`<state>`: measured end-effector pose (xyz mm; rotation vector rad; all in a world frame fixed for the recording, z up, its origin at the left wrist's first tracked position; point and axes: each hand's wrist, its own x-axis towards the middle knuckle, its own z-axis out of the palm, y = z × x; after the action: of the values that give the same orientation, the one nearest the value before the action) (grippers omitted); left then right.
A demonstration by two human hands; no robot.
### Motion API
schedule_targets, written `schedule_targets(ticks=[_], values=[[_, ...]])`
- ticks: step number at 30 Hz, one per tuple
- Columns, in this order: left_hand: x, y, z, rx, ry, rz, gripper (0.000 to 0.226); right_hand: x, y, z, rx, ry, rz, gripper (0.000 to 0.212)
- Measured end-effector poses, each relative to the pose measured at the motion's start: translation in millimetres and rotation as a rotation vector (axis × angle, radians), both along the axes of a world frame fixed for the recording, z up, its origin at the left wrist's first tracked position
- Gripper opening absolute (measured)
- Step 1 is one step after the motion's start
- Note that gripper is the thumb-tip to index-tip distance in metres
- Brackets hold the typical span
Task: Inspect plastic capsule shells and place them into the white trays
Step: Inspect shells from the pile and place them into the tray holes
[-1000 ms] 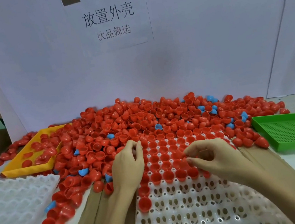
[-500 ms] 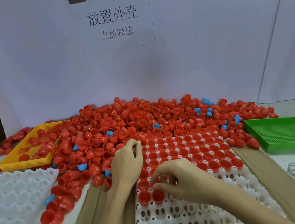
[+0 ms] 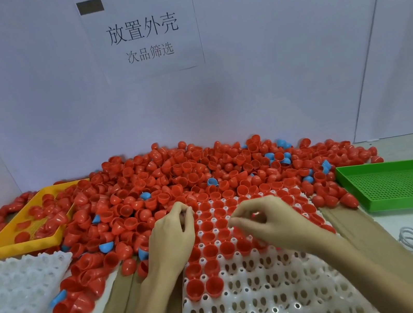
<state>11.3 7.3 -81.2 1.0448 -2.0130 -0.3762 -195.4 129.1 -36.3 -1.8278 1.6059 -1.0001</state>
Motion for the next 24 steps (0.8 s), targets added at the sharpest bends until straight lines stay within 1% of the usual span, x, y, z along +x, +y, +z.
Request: schedule_targets(ticks=[5,7,9,11,19,24], values=[[-5,0,-1,-0.043,-0.071,0.005,0.019,-60,-2,7,-0.094,-0.089,-0.218,0.019],[-7,2,-1,-0.064,-0.105,0.026,0.019,-75,-4,3,-0.104,-0.182,-0.267,0.023],[-8,4,-1,-0.1,-0.142,0.04,0.019,-82,-6,-3,-0.087,-0.361,-0.271,0.026],[-10,8,1,-0.133,-0.169,0.038,0.02,-85,-8,-9,-0.102,-0.459,-0.262,0.026],[-14,18,16,-0.261,-0.312,0.05,0.011,-88,-5,-15,-0.17,-0.598,-0.249,0.028],[-34,-10,34,-0.24,-0.237,0.152,0.016,-89,-5,-12,-0.224,-0.665,-0.234,0.029]])
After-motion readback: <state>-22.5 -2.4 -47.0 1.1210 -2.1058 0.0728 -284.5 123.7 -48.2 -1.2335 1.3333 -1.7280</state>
